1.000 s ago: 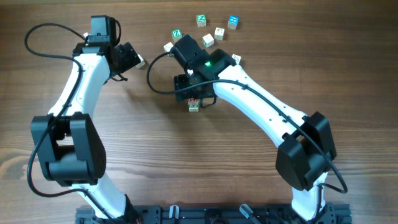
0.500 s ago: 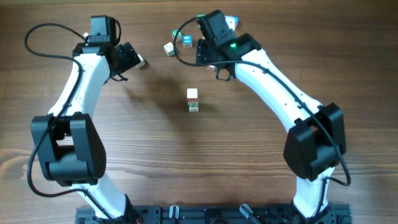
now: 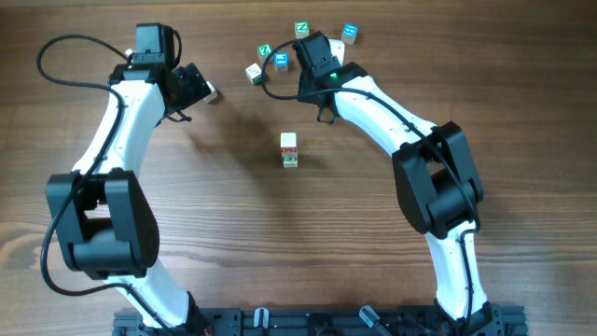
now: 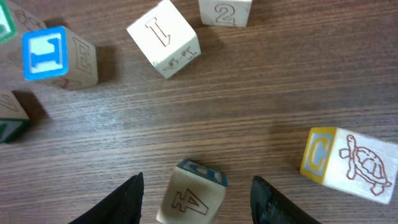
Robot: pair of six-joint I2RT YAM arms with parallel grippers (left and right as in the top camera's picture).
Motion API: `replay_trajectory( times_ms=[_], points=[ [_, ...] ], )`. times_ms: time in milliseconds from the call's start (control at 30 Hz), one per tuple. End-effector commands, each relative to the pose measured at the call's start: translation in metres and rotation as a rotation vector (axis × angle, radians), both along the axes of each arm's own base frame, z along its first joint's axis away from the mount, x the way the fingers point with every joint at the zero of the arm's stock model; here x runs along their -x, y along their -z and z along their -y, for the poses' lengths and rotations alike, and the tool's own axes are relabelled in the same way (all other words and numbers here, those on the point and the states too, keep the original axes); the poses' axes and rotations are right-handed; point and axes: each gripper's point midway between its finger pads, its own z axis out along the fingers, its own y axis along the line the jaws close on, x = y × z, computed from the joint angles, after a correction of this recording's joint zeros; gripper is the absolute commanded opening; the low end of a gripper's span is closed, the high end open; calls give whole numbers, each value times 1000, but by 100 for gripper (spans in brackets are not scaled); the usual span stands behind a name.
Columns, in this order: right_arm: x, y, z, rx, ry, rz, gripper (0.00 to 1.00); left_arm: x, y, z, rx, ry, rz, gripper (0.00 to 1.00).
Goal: Form a tower
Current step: 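Raise the right gripper and move it to the blue-trimmed D block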
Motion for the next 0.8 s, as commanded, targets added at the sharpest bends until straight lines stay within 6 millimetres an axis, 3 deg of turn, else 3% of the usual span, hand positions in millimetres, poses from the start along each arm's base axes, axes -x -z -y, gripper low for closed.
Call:
replay_trajectory(
  times_ms=[0,233,333,367,500,567,600,767],
  points=[
    [6,15,5,30,12,-38,57,2,7,-1,-7,2,-19,100],
    [10,17,1,14,0,-58,56,2,7,-1,-7,2,-19,100],
    [9,16,1,11,2,-54,70,2,7,-1,-7,2,-19,100],
    [9,16,1,10,3,-55,70,2,7,-1,-7,2,-19,100],
    [10,17,0,-1,22,-57,68,2,7,-1,-7,2,-19,100],
    [12,18,-1,-4,17,-66,57,2,7,-1,-7,2,-19,100],
    [14,19,-2,-12,12,-79,56,2,7,-1,-7,2,-19,100],
    [12,18,-4,-36,39,-72,65,2,7,-1,-7,2,-19,100]
  ],
)
